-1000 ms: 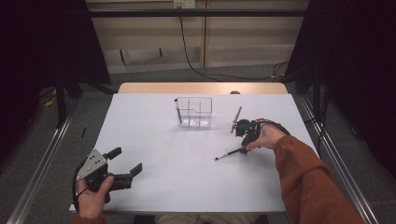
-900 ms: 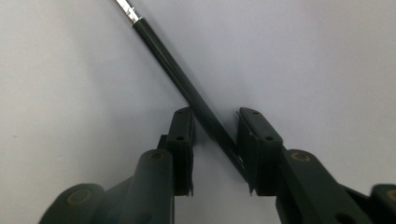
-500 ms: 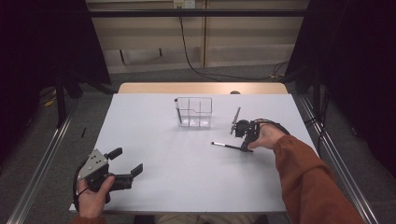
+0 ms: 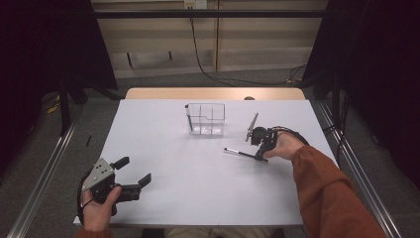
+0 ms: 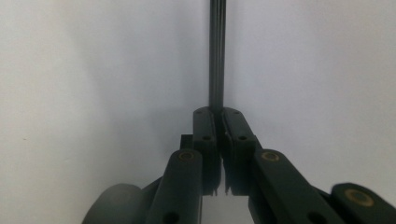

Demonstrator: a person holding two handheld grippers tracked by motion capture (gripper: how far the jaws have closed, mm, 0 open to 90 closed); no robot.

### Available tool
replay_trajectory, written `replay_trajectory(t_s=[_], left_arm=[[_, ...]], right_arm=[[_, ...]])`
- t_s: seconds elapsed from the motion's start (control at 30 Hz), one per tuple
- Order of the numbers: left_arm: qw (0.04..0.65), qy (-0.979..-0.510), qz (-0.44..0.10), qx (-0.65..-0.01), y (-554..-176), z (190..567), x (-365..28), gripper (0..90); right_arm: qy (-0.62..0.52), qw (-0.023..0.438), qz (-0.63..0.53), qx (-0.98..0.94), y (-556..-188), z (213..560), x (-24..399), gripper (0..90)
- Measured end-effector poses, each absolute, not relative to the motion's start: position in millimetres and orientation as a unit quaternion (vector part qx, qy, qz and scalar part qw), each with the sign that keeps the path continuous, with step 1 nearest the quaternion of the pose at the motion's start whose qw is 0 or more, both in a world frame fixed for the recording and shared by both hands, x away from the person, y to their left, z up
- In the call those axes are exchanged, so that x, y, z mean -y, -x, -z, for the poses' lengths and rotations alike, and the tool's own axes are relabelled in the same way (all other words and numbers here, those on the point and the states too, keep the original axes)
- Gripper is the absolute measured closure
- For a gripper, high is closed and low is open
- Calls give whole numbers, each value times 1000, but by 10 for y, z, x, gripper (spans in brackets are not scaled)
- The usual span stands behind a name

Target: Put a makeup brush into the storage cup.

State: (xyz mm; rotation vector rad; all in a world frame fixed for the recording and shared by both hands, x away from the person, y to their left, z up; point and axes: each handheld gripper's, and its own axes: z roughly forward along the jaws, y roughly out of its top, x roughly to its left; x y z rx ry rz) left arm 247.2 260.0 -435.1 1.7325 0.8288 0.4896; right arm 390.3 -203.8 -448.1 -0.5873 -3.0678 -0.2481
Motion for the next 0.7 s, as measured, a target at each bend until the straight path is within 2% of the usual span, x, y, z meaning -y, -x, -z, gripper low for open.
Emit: replay_trajectory(t_s=[0.33, 0.4, 0.7], left_arm=[[549, -728, -208, -353, -2473, 4348, -2611, 27], [549, -728, -208, -353, -2472, 4349, -2612, 27], [549, -728, -208, -354, -2482, 4351, -2606, 27]], right_arm=[[209, 1, 117, 971, -3843, 4375, 2103, 851], [213, -29, 129, 968, -3796, 4351, 2129, 850], [266, -51, 166, 948, -3649, 4367, 2330, 851]])
